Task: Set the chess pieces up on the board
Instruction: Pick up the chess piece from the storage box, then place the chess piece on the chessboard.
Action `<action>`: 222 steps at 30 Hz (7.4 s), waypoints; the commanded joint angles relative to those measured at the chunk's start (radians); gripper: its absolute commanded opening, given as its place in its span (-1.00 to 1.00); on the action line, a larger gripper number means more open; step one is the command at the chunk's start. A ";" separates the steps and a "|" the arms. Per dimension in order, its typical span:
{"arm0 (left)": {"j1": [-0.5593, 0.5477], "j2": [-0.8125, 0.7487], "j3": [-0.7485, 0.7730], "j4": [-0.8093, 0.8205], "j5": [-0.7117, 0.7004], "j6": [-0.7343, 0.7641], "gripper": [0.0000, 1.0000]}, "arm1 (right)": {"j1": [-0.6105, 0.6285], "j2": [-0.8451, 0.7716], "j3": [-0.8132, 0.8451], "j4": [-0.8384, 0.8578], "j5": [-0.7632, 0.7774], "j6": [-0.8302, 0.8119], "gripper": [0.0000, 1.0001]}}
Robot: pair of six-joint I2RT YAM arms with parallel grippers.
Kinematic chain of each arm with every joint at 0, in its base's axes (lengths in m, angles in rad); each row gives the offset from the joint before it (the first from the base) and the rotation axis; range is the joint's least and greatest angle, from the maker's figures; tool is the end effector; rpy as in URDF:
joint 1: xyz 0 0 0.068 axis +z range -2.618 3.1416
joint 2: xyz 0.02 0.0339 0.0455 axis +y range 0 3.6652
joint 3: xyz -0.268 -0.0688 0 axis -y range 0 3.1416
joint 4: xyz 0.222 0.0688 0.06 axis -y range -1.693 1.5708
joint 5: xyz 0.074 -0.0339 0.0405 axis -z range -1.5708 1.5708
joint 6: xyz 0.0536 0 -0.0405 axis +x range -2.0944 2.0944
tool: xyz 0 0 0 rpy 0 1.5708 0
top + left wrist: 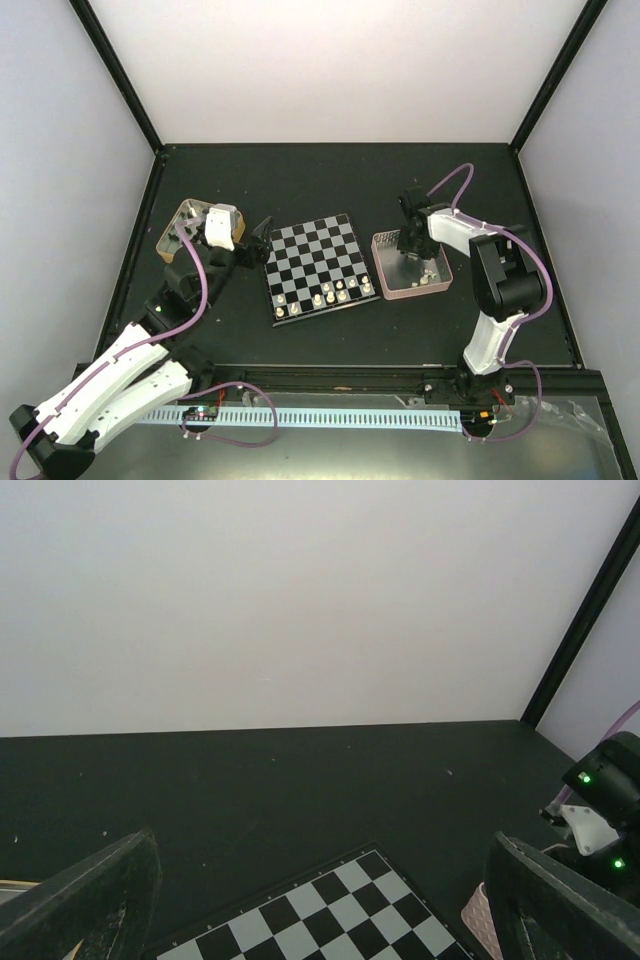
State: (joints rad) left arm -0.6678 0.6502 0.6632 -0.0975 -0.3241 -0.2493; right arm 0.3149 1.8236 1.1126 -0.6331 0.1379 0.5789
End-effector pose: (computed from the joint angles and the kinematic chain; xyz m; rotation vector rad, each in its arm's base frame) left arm 0.1301 -0.0809 0.3281 0.1003 1.6655 -0.4292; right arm 0.3094 0.0930 0.1497 0.4012 2.8498 -0.0376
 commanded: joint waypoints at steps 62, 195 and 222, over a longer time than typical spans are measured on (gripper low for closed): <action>0.007 0.028 0.019 0.016 0.124 -0.057 0.81 | 0.055 -0.210 -0.192 0.104 -0.098 -0.132 -0.83; -0.037 0.853 0.136 -0.227 0.556 -0.176 -0.93 | 0.066 -0.626 -0.341 0.293 -0.336 -0.151 0.35; -0.037 0.878 0.140 -0.233 0.570 -0.185 -0.65 | 0.065 -0.619 -0.339 0.285 -0.348 -0.148 0.35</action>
State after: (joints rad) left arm -0.6983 1.5341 0.8005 -0.3344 0.2325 -0.4305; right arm 0.3763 1.2057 0.7551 -0.3454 -0.2108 0.4259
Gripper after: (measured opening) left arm 0.162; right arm 0.674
